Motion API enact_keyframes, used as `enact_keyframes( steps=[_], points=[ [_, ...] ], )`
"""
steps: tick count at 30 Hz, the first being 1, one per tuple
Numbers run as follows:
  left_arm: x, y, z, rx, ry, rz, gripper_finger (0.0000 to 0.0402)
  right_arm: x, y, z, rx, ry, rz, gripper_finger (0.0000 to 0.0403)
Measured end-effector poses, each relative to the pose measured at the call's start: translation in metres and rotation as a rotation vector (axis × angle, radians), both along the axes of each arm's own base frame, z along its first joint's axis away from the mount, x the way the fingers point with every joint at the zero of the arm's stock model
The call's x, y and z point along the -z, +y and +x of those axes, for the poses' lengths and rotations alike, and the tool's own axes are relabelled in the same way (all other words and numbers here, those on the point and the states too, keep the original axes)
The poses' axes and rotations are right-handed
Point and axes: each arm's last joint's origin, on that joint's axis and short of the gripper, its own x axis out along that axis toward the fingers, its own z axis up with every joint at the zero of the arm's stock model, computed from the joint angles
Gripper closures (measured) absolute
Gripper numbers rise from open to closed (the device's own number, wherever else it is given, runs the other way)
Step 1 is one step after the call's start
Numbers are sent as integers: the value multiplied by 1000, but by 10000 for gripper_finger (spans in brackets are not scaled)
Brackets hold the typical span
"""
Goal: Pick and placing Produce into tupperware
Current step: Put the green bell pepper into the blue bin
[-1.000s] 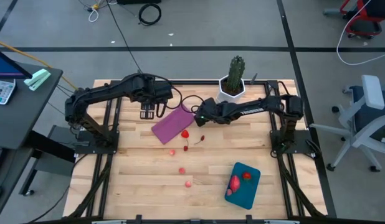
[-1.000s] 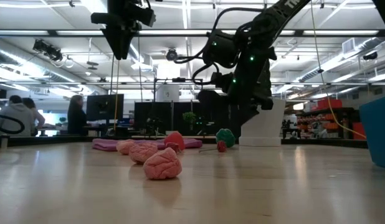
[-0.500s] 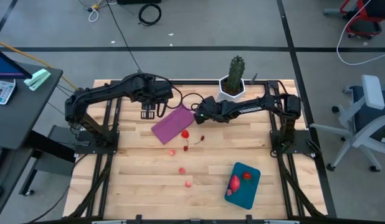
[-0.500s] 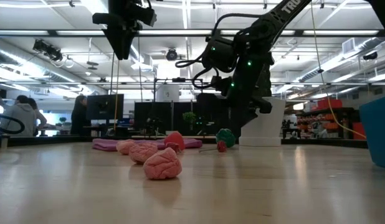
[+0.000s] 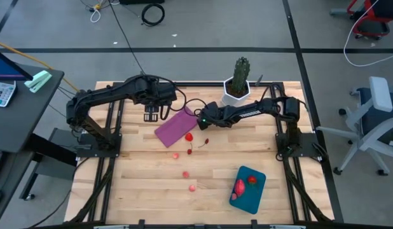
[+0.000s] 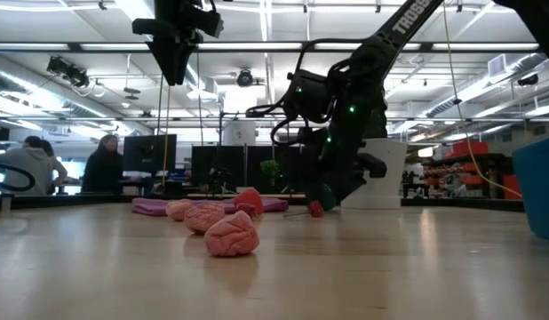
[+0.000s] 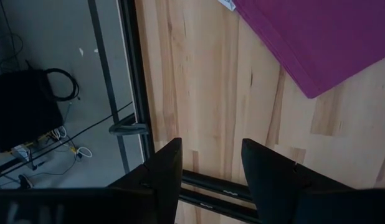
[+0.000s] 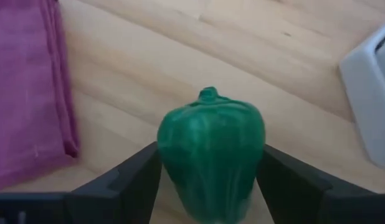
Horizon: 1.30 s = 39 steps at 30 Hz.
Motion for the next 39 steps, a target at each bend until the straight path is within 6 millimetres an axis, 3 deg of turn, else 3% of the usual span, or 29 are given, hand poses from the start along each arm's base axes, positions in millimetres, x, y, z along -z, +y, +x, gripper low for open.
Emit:
enact_keyframes(
  steps=[12, 18, 26, 33, 39],
  points=[
    [0, 0, 0, 0, -1, 0, 230, -3, 2, 0, -19, 0, -5, 234],
    [0, 0, 0, 0, -2, 1, 230, -23, 24, 3, -107, -45, 16, 258],
    [0, 0, 0, -1, -5, 1, 230, -79, 93, -9, -303, -154, 78, 260],
    [0, 0, 1, -1, -6, 2, 230, -120, 164, -58, -310, -166, 194, 260],
    [0, 0, 2, -5, -24, 6, 230, -140, 225, -97, -299, -274, 322, 260]
  ],
)
